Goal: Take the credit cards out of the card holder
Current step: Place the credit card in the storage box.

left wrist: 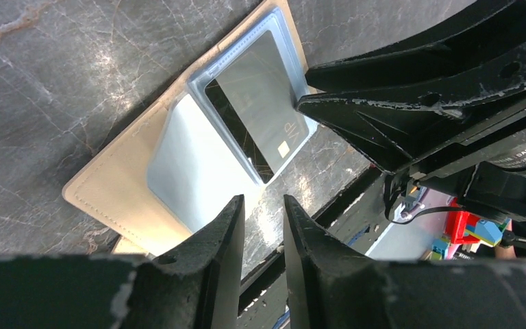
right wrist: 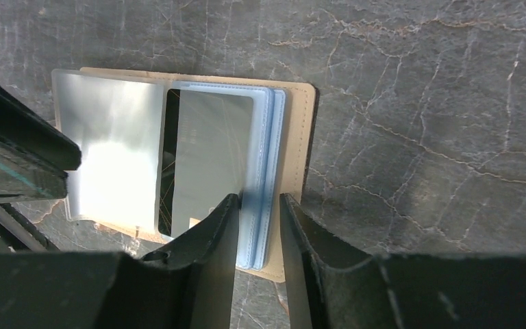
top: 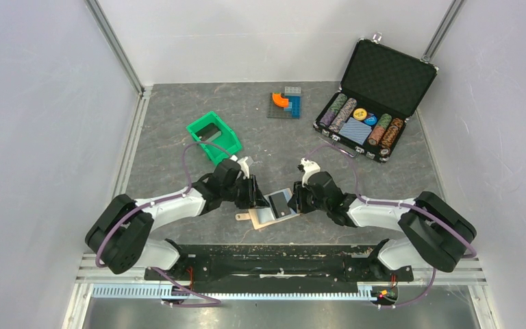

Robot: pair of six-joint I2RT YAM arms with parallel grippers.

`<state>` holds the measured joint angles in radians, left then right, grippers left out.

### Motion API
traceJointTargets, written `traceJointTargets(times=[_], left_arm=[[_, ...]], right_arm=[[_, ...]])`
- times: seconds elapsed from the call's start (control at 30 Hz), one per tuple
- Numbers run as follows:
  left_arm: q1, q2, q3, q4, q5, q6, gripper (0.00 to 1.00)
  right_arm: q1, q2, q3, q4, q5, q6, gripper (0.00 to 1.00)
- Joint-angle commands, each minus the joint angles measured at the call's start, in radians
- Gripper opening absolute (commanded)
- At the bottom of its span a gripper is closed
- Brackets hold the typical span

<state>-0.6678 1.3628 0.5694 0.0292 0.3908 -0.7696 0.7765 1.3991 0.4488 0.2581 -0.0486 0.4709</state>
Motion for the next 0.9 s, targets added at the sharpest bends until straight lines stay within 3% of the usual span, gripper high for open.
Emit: traceJointTargets(times=[0.0, 0.3, 0.87], left_arm=[[-0.006, 0.008, -0.018, 0.091, -0.033, -0.016, 0.34], [-0.007, 0.032, -0.065, 0.134, -0.058, -0.033, 0.35], [-0.018, 0.058, -0.132, 0.189, -0.072, -0.052, 0.36]], right_arm=[[0.030, 0.001, -0.058, 0.049, -0.024, 0.069, 0.28], [0.086, -0.013, -0.132, 0.146, -0.033, 0.183, 0.17], [0.121, -0.041, -0.140, 0.142, -0.004, 0.209, 0.15]])
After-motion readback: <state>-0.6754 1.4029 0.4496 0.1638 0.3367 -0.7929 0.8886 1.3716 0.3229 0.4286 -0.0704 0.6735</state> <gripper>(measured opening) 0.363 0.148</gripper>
